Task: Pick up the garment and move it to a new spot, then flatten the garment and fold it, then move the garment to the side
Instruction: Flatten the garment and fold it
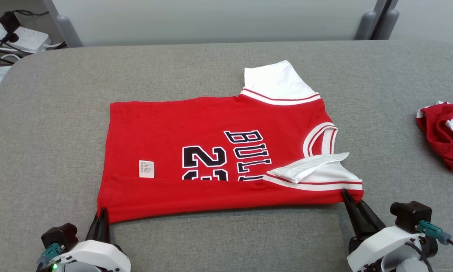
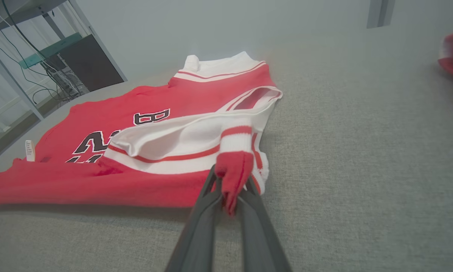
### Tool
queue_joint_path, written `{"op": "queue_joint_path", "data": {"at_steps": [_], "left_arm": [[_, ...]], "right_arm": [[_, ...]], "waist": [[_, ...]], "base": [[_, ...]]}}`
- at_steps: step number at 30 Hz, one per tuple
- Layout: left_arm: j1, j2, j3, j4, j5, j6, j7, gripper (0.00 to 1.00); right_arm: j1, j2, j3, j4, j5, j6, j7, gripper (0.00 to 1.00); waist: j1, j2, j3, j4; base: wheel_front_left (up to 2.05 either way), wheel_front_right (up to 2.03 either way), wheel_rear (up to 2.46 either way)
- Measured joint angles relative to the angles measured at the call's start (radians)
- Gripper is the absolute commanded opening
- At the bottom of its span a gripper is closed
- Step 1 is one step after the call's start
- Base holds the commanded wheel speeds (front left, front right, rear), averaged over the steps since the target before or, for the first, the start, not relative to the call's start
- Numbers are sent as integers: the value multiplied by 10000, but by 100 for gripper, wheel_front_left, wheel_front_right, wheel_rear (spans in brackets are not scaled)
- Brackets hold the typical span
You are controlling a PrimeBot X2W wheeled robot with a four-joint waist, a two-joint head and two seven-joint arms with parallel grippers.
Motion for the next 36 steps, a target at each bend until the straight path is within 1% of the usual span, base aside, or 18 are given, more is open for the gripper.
{"op": "queue_joint_path", "data": {"at_steps": [3,4,5,6,7,9,13,17,20,23,26,31,36], "left_arm": [[0,4,-151,-2,-58,54,0,0],[0,6,-194,-2,-58,56,0,0],[0,4,-230,-8,-54,117,0,15],[-1,2,-257,-27,-44,173,0,92],[-1,4,-261,-46,-42,173,0,100],[-1,6,-249,-251,115,376,0,100],[-3,33,-71,-840,506,698,-2,100],[-8,35,111,-1521,963,790,-2,100],[-46,36,121,-1774,1218,769,-2,100],[-346,40,100,-1733,1361,533,-2,100],[-1082,117,12,-1592,1494,274,-2,100],[-2530,571,-272,-951,1718,-146,-2,100],[-4086,1012,-660,67,1716,-420,-2,100]], "right_arm": [[-2,-21,-6,12,-2,0,0,0],[-4,-29,-8,44,-2,0,0,10],[-12,-27,-23,144,-2,0,0,89],[-26,-25,-23,309,-2,2,0,100],[-25,-23,-21,424,-4,6,0,100],[-41,-23,-180,596,-42,4,0,100],[-235,-19,-932,454,-307,4,0,100],[-291,58,-1626,-75,-823,4,0,100],[-484,192,-1875,-366,-1221,4,0,100],[-1022,401,-1802,-445,-1505,4,0,100],[-1842,489,-1523,-401,-1726,4,0,100],[-3445,537,-1302,25,-1935,4,0,100],[-4633,731,-1229,244,-2080,4,-2,100]], "waist": [[0,0,137,21],[0,0,178,35],[0,0,216,48],[0,0,251,60],[0,0,285,69],[0,0,344,80],[0,0,403,84],[0,0,433,77],[0,0,495,71],[0,0,653,57],[0,0,893,46],[0,0,1468,8],[1,0,2227,-51]], "base": [[0,0,0],[0,0,0],[0,0,0],[0,0,0],[0,0,0],[0,0,0],[0,0,0],[0,0,0],[0,0,0],[0,0,0],[0,0,0],[0,0,0],[0,0,0]]}}
